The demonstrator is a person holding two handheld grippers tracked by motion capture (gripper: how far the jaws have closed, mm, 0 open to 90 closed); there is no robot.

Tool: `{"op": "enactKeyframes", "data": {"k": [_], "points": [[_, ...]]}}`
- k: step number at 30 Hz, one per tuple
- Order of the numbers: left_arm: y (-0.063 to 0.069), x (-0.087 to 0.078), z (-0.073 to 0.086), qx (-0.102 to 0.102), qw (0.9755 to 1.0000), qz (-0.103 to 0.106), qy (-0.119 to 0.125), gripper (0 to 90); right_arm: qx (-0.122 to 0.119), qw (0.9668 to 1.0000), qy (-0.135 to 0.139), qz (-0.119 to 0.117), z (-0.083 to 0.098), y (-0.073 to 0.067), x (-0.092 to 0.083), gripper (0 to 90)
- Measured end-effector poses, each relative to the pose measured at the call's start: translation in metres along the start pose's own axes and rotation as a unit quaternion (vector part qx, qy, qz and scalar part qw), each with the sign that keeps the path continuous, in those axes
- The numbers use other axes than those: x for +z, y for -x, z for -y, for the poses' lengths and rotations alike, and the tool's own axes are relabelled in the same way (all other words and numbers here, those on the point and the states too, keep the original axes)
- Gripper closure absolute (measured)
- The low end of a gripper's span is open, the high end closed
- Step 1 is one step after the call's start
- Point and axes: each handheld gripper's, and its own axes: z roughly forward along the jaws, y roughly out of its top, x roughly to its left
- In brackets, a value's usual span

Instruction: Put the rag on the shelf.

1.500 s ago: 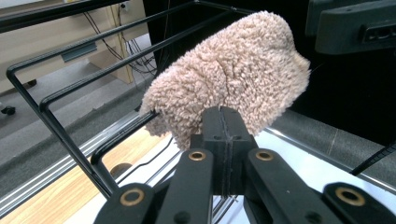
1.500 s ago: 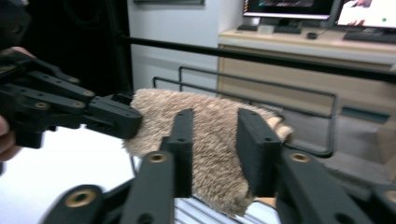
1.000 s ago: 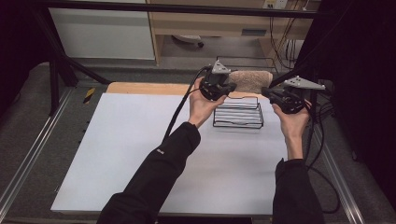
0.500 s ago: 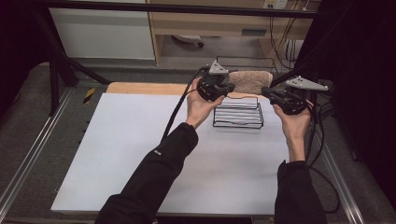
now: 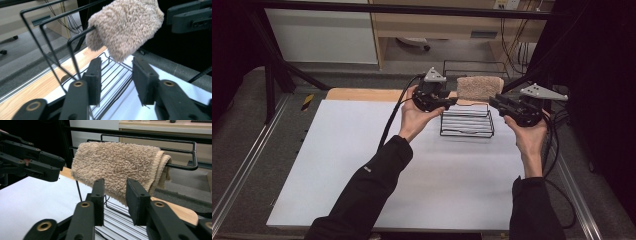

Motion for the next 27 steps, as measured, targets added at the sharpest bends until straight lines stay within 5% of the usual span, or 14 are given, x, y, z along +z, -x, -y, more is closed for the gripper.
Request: {"op": "enactKeyframes", "data": {"k": [14, 27], "points": [[-0.009, -0.045, 0.046, -0.001, 0.9995, -0.021, -0.023, 30.0, 0.004, 0.9998, -0.017, -0.011, 0.007, -0.019, -0.004, 28.2], [-0.022, -0.087, 0.104, -0.025, 0.9977, -0.036, -0.052, 12.1, 0.009, 0.9982, -0.049, -0.032, 0.036, -0.033, 0.001, 8.8]]}}
